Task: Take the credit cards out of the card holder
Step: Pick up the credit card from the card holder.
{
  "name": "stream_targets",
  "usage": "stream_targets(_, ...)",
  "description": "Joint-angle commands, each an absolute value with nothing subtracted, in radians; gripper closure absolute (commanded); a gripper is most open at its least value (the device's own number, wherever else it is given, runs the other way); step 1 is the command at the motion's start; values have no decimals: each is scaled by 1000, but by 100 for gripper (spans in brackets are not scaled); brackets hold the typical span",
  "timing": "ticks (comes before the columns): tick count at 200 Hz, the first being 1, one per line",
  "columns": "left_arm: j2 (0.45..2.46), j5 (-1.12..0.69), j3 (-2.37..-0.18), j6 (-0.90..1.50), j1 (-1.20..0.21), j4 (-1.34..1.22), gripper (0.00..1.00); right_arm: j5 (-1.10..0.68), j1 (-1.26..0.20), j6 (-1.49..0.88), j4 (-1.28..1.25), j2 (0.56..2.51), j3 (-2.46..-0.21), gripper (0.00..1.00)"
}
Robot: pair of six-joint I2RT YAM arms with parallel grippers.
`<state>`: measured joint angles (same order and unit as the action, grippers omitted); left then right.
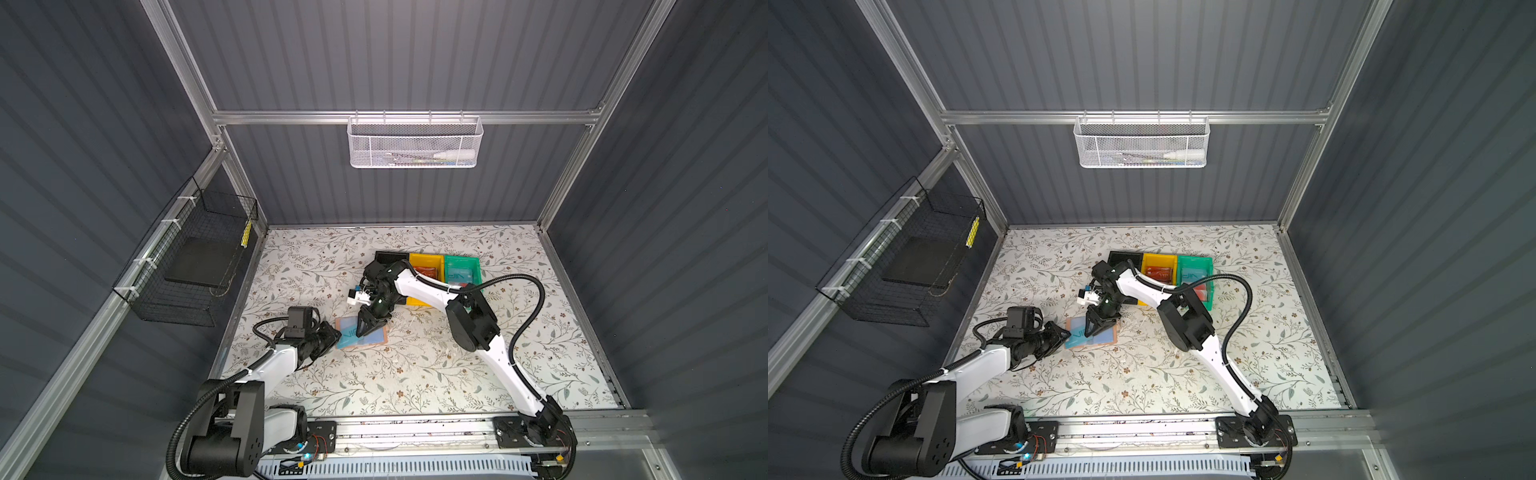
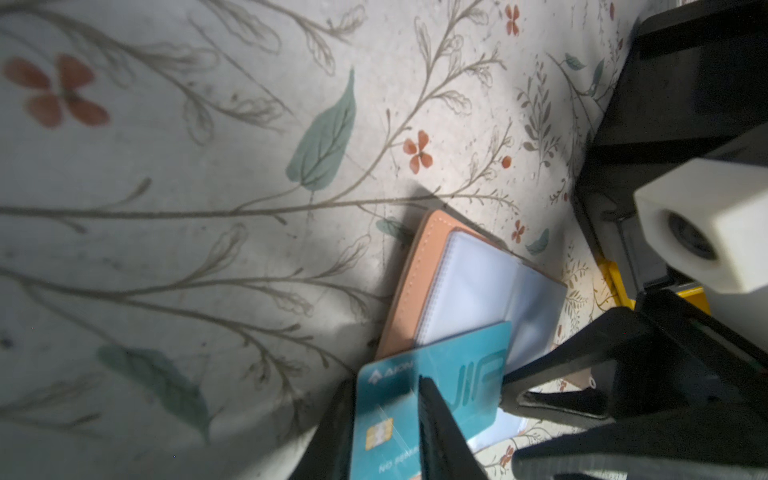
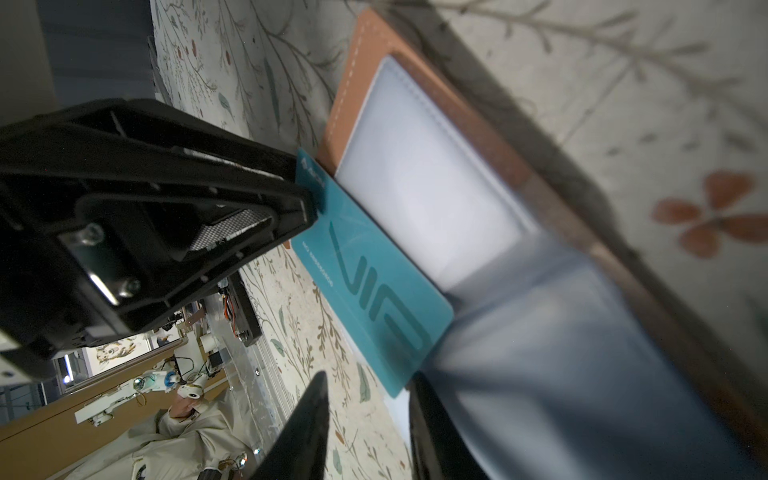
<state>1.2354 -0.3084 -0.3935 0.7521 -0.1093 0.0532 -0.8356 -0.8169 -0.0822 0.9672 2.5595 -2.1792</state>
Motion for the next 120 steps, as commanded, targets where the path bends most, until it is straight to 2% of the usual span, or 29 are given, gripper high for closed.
stream_targets(1, 1271, -279, -347, 738, -106, 155, 71, -869, -818, -96, 965, 2585, -2180, 65)
stream_targets(69, 1281, -290, -345, 744, -105, 138, 71, -891, -813, -113, 939, 2604, -2176, 67)
stream_targets(120, 1261, -282, -342, 742, -105, 155, 71, -908, -798, -127, 919, 2590, -2143, 83)
